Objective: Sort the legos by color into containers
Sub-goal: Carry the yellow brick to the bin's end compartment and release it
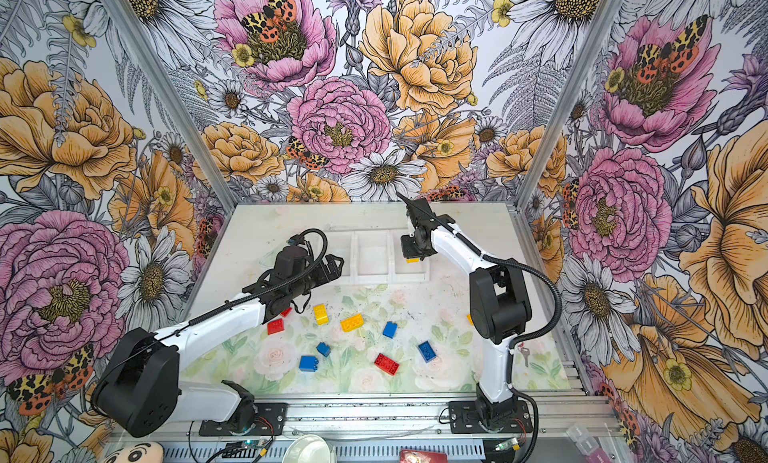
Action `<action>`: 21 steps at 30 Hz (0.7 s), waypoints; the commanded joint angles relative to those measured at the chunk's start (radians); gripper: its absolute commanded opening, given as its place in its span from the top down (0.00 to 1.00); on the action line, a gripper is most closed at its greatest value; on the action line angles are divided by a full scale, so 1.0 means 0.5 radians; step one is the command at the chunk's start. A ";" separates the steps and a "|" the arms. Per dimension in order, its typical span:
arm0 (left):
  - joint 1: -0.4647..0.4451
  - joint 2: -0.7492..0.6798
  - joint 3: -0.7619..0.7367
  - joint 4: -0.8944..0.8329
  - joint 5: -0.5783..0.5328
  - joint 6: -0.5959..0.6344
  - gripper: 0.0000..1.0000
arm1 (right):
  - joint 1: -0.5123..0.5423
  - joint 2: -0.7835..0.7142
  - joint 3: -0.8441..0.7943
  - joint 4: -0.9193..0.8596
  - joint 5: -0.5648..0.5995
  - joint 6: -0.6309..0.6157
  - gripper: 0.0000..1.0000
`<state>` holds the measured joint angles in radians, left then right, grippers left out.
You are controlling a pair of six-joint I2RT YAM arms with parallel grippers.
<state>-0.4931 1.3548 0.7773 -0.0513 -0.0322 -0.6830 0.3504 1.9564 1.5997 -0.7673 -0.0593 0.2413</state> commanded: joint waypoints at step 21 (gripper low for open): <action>0.003 -0.135 -0.015 -0.225 -0.089 0.090 0.01 | 0.021 0.044 0.042 0.019 0.060 -0.005 0.54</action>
<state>-0.4931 1.3064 0.7738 -0.1234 -0.0433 -0.6617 0.3542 1.9942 1.6142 -0.7670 -0.0376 0.2417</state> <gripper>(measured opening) 0.988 0.460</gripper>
